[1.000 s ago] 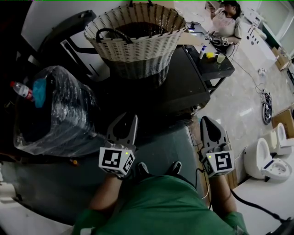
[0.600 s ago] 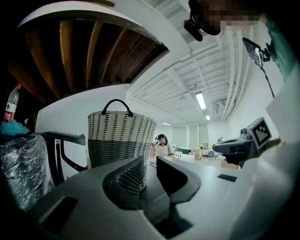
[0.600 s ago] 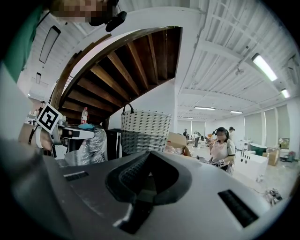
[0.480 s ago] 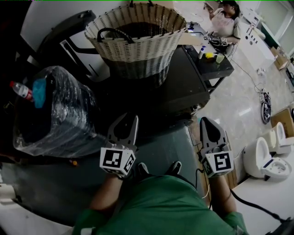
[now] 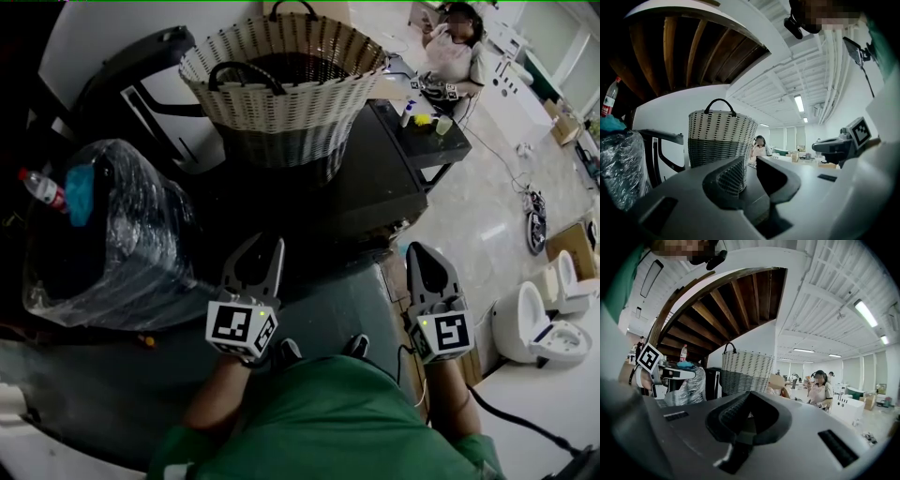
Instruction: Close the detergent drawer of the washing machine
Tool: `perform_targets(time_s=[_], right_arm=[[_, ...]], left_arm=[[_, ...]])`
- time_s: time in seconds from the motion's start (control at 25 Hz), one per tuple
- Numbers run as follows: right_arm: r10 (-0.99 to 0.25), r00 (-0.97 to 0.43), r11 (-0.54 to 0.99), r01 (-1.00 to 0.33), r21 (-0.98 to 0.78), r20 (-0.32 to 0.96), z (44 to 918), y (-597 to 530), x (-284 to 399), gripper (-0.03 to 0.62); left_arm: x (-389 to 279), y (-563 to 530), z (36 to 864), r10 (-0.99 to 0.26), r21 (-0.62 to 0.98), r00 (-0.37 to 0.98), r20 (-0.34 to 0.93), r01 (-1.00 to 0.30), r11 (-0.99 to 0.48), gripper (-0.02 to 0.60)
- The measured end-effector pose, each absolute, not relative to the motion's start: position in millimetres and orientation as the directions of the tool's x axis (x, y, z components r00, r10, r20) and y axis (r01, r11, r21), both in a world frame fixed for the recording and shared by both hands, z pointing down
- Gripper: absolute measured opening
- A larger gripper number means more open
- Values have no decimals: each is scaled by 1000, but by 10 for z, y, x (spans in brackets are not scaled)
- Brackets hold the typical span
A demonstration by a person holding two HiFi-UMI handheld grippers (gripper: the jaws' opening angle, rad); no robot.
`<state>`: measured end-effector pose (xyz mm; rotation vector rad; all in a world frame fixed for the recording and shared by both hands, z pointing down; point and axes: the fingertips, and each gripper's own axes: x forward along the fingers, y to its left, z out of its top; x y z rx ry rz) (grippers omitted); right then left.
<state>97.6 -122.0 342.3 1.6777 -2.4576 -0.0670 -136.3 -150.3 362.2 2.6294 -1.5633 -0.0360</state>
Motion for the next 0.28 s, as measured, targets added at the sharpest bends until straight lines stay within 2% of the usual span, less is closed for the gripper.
perform_targets(time_s=[0.28], right_arm=[[-940, -311, 331, -929, 163, 139, 3456, -1248, 718, 21]], left_arm=[[-1617, -1581, 3735, -864, 115, 503, 29, -860, -497, 95]])
